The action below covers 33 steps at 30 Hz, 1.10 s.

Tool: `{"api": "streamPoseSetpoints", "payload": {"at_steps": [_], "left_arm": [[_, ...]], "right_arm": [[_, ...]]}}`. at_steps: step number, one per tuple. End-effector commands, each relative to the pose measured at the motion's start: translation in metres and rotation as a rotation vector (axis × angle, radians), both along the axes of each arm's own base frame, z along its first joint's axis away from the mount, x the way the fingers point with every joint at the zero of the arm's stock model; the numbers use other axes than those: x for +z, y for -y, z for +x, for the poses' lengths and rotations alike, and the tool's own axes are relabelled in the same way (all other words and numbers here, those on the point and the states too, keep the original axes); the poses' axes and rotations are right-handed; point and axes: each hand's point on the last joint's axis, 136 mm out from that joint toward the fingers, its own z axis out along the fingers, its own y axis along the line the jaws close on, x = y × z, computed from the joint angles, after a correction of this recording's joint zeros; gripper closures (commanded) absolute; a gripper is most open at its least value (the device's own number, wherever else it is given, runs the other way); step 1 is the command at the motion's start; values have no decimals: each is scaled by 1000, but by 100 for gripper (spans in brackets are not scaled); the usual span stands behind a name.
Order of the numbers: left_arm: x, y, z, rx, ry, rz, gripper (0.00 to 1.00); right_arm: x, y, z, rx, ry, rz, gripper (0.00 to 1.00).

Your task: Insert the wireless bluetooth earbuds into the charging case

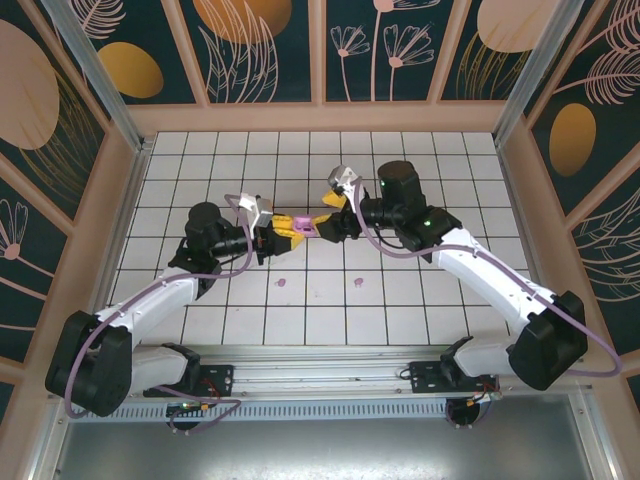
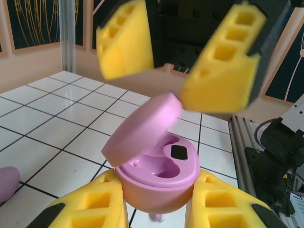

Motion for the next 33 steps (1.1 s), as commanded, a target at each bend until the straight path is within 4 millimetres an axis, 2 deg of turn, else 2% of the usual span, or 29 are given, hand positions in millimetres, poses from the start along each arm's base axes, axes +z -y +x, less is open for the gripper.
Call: {"api": "streamPoseSetpoints", "payload": {"at_steps": [1, 7, 16, 22, 24, 27, 33], "left_arm": [[24, 0, -13, -37, 86, -47, 94], [24, -2, -10, -6, 88, -50, 94], [18, -8, 6, 94, 71, -32, 94], [13, -15, 19, 187, 57, -22, 95], [12, -19, 25, 222, 53, -17, 95], [9, -26, 32, 274, 44, -10, 95], [2, -41, 42, 361, 29, 4, 95]], "right_arm": [[0, 7, 28, -127, -17, -6, 34], [5, 11, 29, -151, -48, 11, 34], [29, 14, -1, -68, -60, 82, 33], [32, 24, -6, -130, -106, 130, 33], [29, 29, -2, -191, -146, 151, 33], [14, 41, 7, -317, -239, 157, 35], [-43, 67, 16, -568, -497, 111, 42]]}}
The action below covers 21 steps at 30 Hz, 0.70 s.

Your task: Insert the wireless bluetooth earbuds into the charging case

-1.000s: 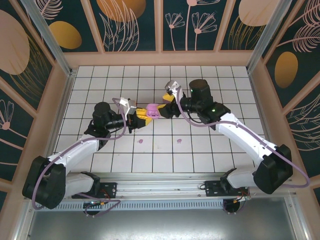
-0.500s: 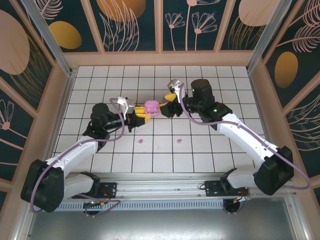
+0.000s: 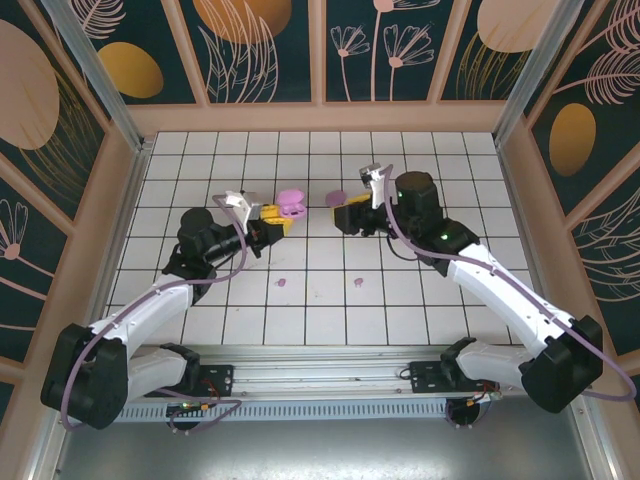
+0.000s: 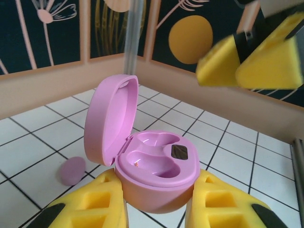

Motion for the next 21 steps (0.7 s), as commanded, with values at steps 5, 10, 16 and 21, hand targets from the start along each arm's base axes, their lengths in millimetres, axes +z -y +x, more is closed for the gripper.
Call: {"api": "streamPoseSetpoints", "payload": {"at_steps": [5, 10, 16, 21], "left_arm": [[-7, -16, 3, 84, -10, 7, 95], [-9, -25, 3, 139, -8, 26, 95], [-20, -50, 12, 307, -16, 116, 95], [-16, -75, 11, 446, 4, 121, 94]], "right_arm": [[-75, 36, 2, -315, -351, 9, 48], [-114, 23, -8, -340, -513, 96, 56], [-145, -24, -16, -255, -647, 121, 61], [-171, -70, -32, -177, -792, 115, 68]]}}
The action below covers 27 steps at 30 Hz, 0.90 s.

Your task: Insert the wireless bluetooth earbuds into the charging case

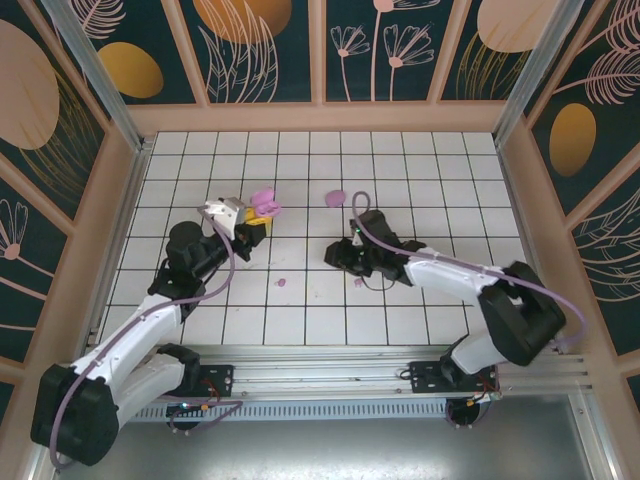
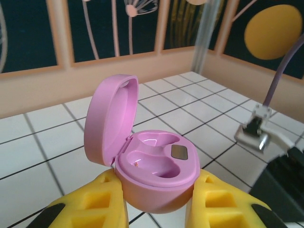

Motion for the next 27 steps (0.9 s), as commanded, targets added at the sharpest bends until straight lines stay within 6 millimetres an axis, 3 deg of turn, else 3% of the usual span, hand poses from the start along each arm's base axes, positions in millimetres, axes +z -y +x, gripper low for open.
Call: {"api": "streamPoseSetpoints", "payload": {"at_steps": [1, 6, 13, 23, 27], "left_arm": [[-4, -27, 4, 149, 11, 34, 94], [0, -38, -3, 196, 39, 40, 93], [2, -35, -8, 173, 46, 25, 93], [4, -34, -11, 158, 48, 4, 93], [5, -34, -12, 159, 52, -1, 93]], "right_arm": [[11, -40, -4, 28, -76, 122, 71], [-7, -70, -15, 69, -174, 118, 76], [-16, -104, -21, 97, -253, 124, 77], [-33, -106, -24, 46, -344, 76, 80], [-38, -113, -27, 57, -357, 36, 74]]}}
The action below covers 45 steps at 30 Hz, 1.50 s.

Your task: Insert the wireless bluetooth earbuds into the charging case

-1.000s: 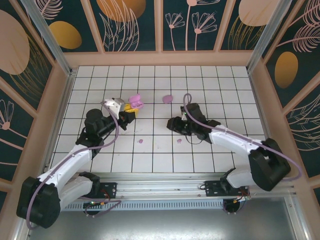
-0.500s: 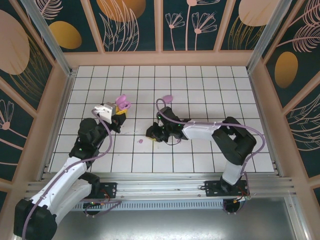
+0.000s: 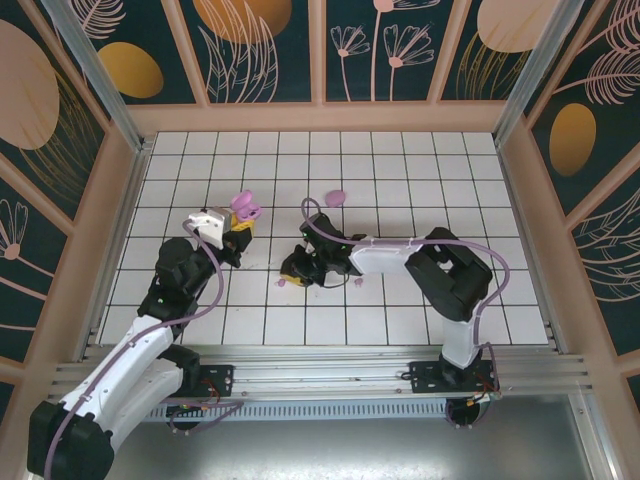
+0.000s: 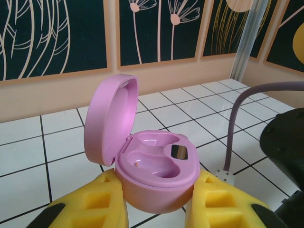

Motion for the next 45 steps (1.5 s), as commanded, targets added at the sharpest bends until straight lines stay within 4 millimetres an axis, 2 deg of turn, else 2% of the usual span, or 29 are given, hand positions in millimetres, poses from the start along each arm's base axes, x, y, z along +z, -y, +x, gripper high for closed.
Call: {"api": "streamPoseSetpoints", "payload": {"at_steps": [1, 5, 12, 20, 45], "left_arm": [[3, -3, -1, 5, 16, -13, 93], [4, -3, -2, 5, 18, -13, 93], [4, -3, -3, 6, 19, -12, 93], [5, -4, -4, 6, 25, -14, 93], [5, -4, -6, 0, 31, -12, 93]], "right_arm": [[-5, -8, -6, 10, -33, -45, 73], [-9, -7, -6, -1, -29, -85, 73], [-1, -4, -2, -21, 11, -135, 73], [-8, 0, -6, -50, -15, -158, 70], [-23, -17, -6, -22, -42, -169, 69]]}}
